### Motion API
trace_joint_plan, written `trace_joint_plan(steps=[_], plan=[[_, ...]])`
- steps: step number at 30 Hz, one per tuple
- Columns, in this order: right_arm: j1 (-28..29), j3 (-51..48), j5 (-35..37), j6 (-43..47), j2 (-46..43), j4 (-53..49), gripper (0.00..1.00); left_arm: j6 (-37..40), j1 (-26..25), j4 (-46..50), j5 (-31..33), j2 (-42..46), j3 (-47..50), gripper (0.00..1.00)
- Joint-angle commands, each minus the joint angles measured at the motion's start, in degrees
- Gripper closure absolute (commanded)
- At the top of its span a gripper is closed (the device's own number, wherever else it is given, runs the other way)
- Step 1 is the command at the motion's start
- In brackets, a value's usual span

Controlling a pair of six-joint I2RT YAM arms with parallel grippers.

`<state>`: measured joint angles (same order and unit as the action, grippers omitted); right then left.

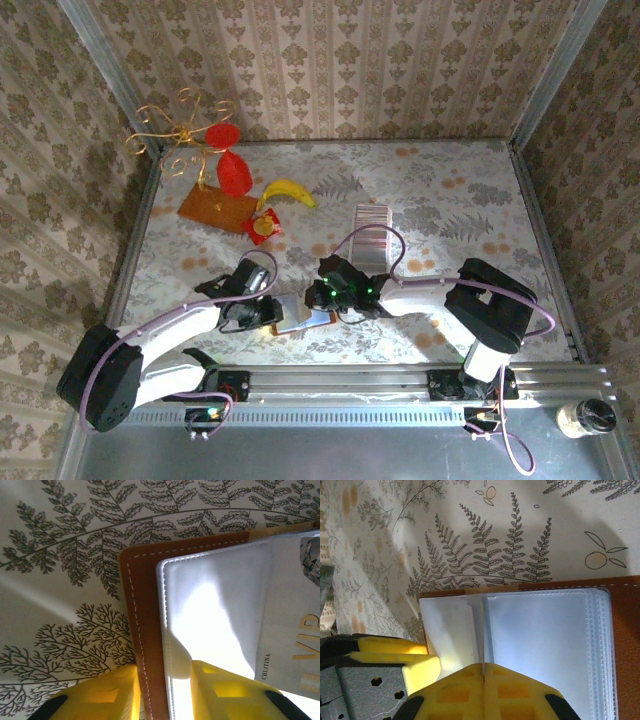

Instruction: Put the credit cards into the card holder

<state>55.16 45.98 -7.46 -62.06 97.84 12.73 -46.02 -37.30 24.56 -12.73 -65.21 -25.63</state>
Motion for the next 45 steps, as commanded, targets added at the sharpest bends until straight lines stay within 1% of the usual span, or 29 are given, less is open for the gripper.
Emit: trace_joint_plan(steps=[1,11,24,28,33,39,45], plan=[[1.3,-1.6,1.4,-2.7,0.9,2.9,1.0,1.2,-1.2,0.6,1.6,-2.6,1.6,0.74],[2.4,-5.0,3.7,-7.3,-0.6,8.3,1.0,0.8,-2.2,0.5,2.0,-2.6,2.1,0.81],[2.9,-6.8,5.5,-8.7,-3.2,9.9,1.0,0.7,-2.5,0.6,2.0,-2.5,2.4,0.84],[3.2,-7.5,8.2,-8.4,-5.5,8.6,1.0,0.6,-2.6,0.4,1.9,-2.2,2.6,0.84],[3.3,-9.7,12.8,-8.1,-8.0,10.2,1.0,0.7,-2.8,0.3,1.7,-2.5,2.5,0.84],[3.3,-9.6,15.7,-6.6,-7.2,10.5,1.0,0.7,-2.8,0.3,1.6,-2.3,2.4,0.85],[3.1,-8.9,15.1,-7.0,-4.4,15.9,1.0,0.3,-2.8,0.3,1.6,-1.8,2.9,0.85]])
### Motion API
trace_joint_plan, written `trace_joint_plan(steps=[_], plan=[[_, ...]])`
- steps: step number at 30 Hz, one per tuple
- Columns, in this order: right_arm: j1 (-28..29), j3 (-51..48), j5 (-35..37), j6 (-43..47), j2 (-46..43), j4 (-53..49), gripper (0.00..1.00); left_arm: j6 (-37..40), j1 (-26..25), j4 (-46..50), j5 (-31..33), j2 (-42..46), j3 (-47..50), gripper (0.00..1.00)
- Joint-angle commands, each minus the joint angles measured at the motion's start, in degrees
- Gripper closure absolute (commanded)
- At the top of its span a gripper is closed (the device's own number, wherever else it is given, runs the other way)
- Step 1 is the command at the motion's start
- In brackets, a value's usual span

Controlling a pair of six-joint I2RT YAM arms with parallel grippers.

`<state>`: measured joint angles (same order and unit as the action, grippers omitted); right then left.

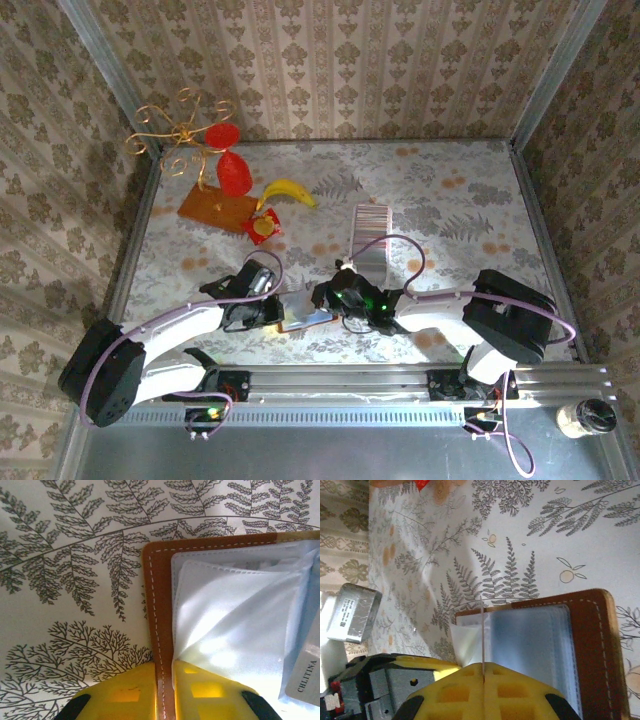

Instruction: Put the credit cards into the card holder

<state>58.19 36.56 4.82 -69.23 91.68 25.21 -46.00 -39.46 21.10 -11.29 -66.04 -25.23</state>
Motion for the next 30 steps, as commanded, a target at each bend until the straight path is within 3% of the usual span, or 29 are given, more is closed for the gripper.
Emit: trace_joint_plan(steps=[1,11,20,30], plan=[[0.1,0.8,2.6,0.0,2.2,3.8,1.0,0.3,-0.7,3.8,0.1,-0.9,2.5,0.84],[1.0,-0.9,0.8,-1.0,3.6,2.5,1.0,0.3,-0.8,4.0,0.1,-0.8,2.1,0.85],[2.8,-1.0,-0.5,-3.1,0.3,-6.6,1.0,-0.2,-0.8,3.6,-0.2,-0.3,2.3,0.77],[2.8,0.4,-3.4,-6.4,2.7,-6.7,1.0,-1.1,-0.9,3.7,-0.5,1.2,2.7,0.71]])
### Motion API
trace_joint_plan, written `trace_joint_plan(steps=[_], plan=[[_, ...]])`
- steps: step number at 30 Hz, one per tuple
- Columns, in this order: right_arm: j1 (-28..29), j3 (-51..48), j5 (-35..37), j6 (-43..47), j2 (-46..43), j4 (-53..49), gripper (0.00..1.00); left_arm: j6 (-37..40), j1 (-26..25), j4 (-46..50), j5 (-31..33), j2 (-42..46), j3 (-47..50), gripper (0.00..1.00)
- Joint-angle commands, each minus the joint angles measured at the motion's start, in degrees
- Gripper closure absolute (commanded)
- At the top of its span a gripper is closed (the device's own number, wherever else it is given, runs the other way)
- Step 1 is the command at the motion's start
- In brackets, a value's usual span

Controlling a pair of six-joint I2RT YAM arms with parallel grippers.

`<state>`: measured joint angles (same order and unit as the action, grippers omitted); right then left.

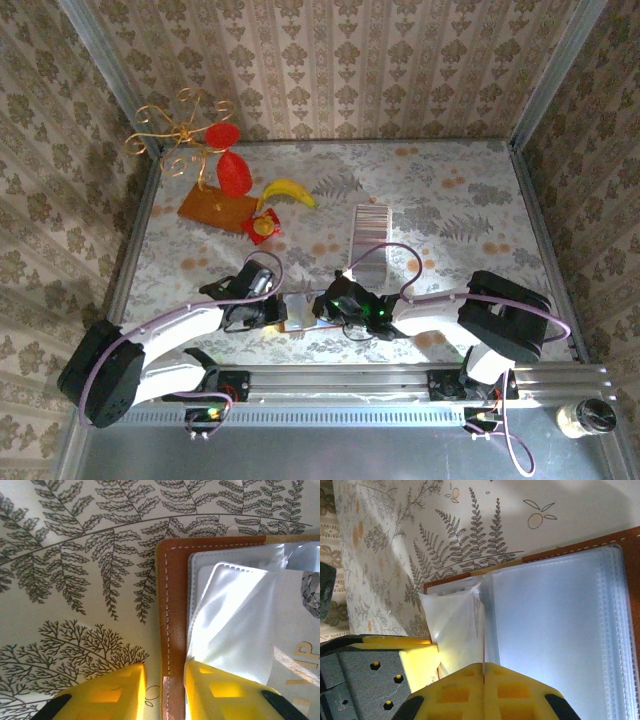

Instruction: Put the credit cards into the card holder

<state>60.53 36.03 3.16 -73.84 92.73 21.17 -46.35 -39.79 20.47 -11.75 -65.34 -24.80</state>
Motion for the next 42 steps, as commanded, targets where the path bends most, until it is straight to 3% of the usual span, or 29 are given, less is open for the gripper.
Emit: trace_joint_plan(steps=[1,6,14,21,30,42], plan=[[0.6,0.9,-1.8,-2.2,2.0,-2.1,1.0,-0.9,-0.6,4.2,0.0,0.9,2.4,0.71],[0.6,0.6,-1.7,-3.4,3.1,0.8,1.0,-1.2,-0.6,4.4,0.0,1.8,2.9,0.68],[0.3,1.8,-0.9,3.4,2.9,0.0,1.0,0.0,-0.3,6.1,1.7,2.1,2.2,0.66],[-3.1,1.4,-6.0,7.6,3.3,0.9,1.0,1.1,-0.1,6.0,1.6,1.2,1.6,0.66],[-5.7,5.1,-14.9,12.0,6.5,-1.7,1.0,1.6,0.0,5.5,1.4,-0.8,1.5,0.71],[-8.7,5.2,-13.9,16.9,3.3,-9.7,1.0,2.3,-0.1,5.6,1.9,-2.8,1.2,0.79]])
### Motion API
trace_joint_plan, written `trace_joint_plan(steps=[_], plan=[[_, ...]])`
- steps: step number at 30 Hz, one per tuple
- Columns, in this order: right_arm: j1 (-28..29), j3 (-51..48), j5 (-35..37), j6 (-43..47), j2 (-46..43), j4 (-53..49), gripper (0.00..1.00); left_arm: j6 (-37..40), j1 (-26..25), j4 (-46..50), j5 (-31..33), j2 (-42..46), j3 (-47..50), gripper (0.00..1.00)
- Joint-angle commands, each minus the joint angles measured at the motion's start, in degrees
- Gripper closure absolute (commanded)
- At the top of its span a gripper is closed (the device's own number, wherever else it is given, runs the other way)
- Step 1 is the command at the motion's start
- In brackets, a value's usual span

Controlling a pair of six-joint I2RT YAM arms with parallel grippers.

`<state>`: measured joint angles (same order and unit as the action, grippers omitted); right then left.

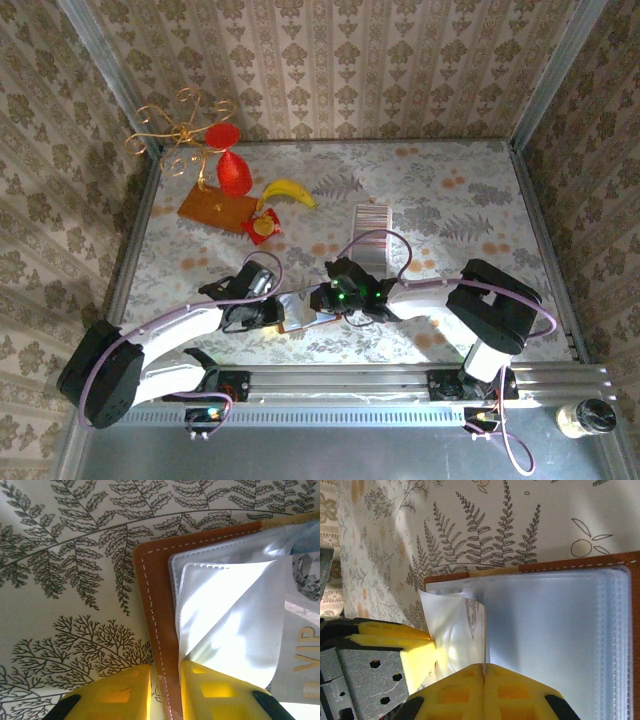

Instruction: Put the credit cards into the card holder

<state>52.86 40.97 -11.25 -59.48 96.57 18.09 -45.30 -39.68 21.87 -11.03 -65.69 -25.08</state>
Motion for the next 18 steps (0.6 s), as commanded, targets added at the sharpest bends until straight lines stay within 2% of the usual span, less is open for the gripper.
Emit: trace_joint_plan(steps=[1,9,18], plan=[[-1.3,0.3,0.4,2.6,-0.7,-7.0,1.0,1.3,-0.2,4.2,1.1,-2.6,1.5,0.79],[-1.8,-1.6,1.8,0.9,-2.5,-3.5,1.0,1.1,-0.2,4.1,0.9,-2.7,1.4,0.8],[-1.8,-8.2,6.8,-8.5,-2.4,14.4,1.0,0.8,-0.2,4.1,0.6,-2.4,1.5,0.8]])
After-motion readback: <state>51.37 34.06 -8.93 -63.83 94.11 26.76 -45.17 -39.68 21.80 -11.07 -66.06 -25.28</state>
